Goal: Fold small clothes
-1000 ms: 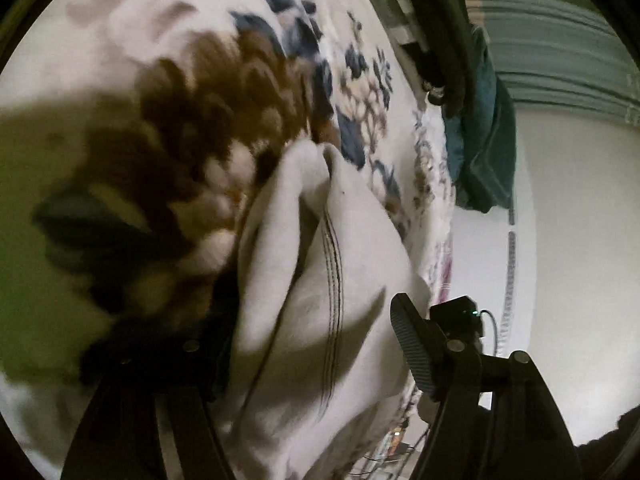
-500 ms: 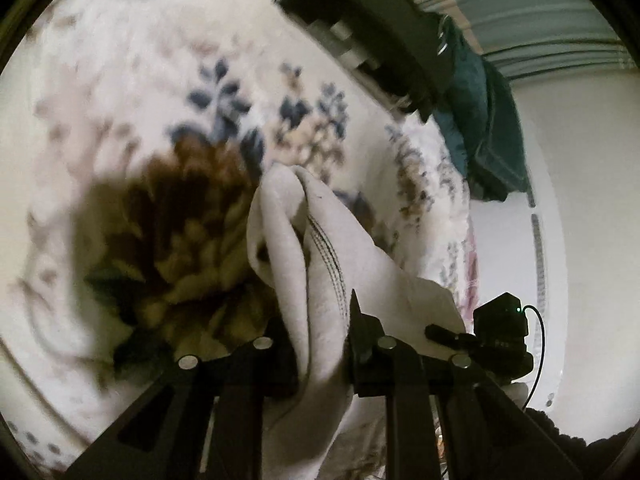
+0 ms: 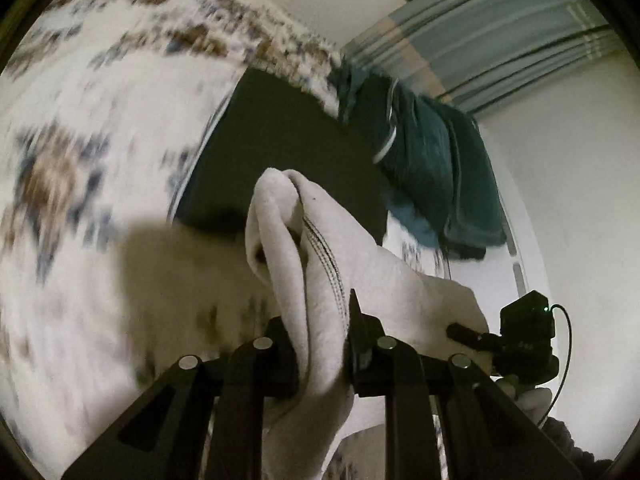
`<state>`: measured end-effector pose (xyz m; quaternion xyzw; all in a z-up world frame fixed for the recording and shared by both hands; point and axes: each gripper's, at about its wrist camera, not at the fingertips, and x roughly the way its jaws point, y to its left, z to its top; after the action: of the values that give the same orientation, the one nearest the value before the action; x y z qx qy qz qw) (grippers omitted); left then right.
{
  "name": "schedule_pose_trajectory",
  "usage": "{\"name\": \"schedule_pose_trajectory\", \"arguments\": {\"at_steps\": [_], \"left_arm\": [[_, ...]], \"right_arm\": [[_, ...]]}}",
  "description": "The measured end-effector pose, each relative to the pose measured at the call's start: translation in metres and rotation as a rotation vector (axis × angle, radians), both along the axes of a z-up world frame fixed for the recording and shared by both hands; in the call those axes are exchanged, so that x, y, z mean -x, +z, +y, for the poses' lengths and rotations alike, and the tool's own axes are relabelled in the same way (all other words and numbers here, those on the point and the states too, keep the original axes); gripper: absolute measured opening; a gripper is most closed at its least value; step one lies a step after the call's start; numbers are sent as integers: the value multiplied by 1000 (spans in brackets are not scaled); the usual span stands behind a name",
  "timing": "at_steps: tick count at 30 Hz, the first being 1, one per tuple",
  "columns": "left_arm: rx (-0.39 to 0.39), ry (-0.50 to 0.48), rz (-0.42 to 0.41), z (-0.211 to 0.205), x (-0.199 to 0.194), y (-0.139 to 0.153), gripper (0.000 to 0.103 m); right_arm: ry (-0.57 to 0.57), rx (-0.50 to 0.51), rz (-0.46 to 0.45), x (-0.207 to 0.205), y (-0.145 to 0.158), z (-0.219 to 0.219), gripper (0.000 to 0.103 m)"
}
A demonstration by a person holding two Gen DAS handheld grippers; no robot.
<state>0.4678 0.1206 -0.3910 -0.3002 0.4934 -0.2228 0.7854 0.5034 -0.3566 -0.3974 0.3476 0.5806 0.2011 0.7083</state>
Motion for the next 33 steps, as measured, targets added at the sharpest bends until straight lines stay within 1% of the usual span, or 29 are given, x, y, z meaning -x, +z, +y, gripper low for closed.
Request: {"name": "schedule_pose_trajectory", "arguments": {"at_steps": [2, 4, 6, 7, 8, 10, 12, 13, 15, 16, 17, 18, 19, 20, 21, 22, 24, 26, 27, 28, 29, 30, 31, 32, 33], "left_arm": [[-14, 11, -22, -2, -46, 4, 15], [-29, 19, -39, -2, -83, 3, 15], [-69, 17, -49, -6, -122, -4, 15], [-83, 15, -50, -9, -132, -8, 16], [-111, 8, -47, -12, -148, -15, 16], [-161, -2, -30, -16, -168, -31, 16], [-198, -16, -5, -20, -179, -44, 18], [-244, -24, 15, -23, -184, -53, 19], [-277, -34, 29, -26, -188, -60, 19], [-293, -38, 36, -27, -188, -63, 21], [-304, -40, 42, -28, -188, -64, 23], [-323, -39, 48, -29, -188, -63, 29], [-360, -31, 62, -31, -188, -63, 34], [-378, -27, 65, -32, -188, -62, 34], [-399, -21, 58, -33, -187, -60, 36], [-443, -6, 41, -36, -184, -56, 42], [-494, 20, 6, -40, -178, -50, 43], [-547, 40, -19, -47, -172, -45, 48], [-576, 47, -25, -51, -168, -43, 64], [-601, 55, -35, -55, -163, -40, 85], [-618, 55, -48, -60, -157, -37, 94], [-625, 55, -55, -63, -154, -35, 102], [-637, 53, -61, -67, -148, -32, 102], [-653, 44, -62, -72, -141, -30, 102], [-667, 40, -60, -75, -138, -29, 103]], "right_arm": [[7, 27, -31, -48, 5, 8, 20], [12, 52, -46, -89, 6, 14, 20], [15, 69, -56, -126, 2, 18, 20], [19, 89, -57, -149, -4, 21, 20], [19, 98, -56, -158, -8, 21, 20], [22, 123, -39, -186, -24, 25, 20], [25, 151, -22, -202, -36, 28, 20], [25, 176, -16, -208, -41, 29, 20], [27, 202, -8, -213, -50, 28, 20], [35, 231, -7, -212, -52, 28, 21], [46, 282, -9, -210, -53, 31, 25], [57, 345, -13, -209, -52, 34, 35], [66, 407, -17, -207, -50, 37, 42], [73, 479, -26, -204, -48, 40, 51], [82, 555, -37, -202, -46, 44, 53], [87, 643, -48, -200, -44, 49, 53], [77, 727, -49, -196, -43, 52, 57], [66, 795, -51, -188, -39, 57, 58], [61, 834, -51, -183, -37, 59, 64], [54, 864, -55, -178, -34, 62, 69], [52, 884, -58, -172, -30, 63, 80], [50, 901, -58, -166, -27, 66, 89], [50, 918, -57, -159, -25, 68, 93], [51, 932, -56, -153, -21, 71, 100], [43, 958, -57, -146, -18, 73, 102]]}}
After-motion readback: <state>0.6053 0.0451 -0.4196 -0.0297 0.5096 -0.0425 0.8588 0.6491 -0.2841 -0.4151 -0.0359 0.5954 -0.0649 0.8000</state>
